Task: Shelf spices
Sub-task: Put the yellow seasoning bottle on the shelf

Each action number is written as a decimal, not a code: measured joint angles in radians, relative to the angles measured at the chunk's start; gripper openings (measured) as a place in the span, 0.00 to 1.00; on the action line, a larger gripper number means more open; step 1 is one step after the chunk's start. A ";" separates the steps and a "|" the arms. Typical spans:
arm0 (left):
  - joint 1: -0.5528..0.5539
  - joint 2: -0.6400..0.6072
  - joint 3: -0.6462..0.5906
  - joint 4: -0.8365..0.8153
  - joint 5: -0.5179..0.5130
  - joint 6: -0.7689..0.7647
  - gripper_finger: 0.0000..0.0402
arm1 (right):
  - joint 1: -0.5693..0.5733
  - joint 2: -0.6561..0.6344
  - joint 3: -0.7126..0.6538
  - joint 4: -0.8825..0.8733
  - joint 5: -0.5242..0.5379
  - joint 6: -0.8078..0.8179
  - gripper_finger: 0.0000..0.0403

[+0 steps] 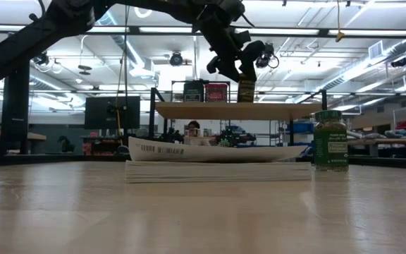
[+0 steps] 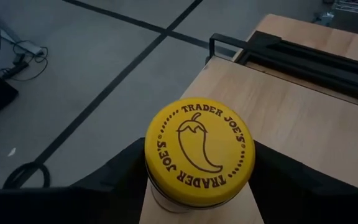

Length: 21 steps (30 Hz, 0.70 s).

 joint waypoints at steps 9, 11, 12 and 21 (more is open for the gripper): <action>-0.009 0.001 0.000 0.002 0.002 0.007 0.66 | 0.000 0.000 0.000 0.000 0.000 -0.001 0.65; -0.009 0.001 0.000 0.004 0.003 0.007 0.67 | 0.000 0.000 0.000 0.000 0.000 -0.001 0.65; -0.010 0.002 0.000 0.005 0.003 0.007 0.67 | 0.000 0.000 0.000 0.000 0.000 -0.001 0.65; -0.010 -0.019 0.000 0.024 0.004 0.009 0.68 | 0.000 0.000 0.000 -0.002 0.000 0.000 0.64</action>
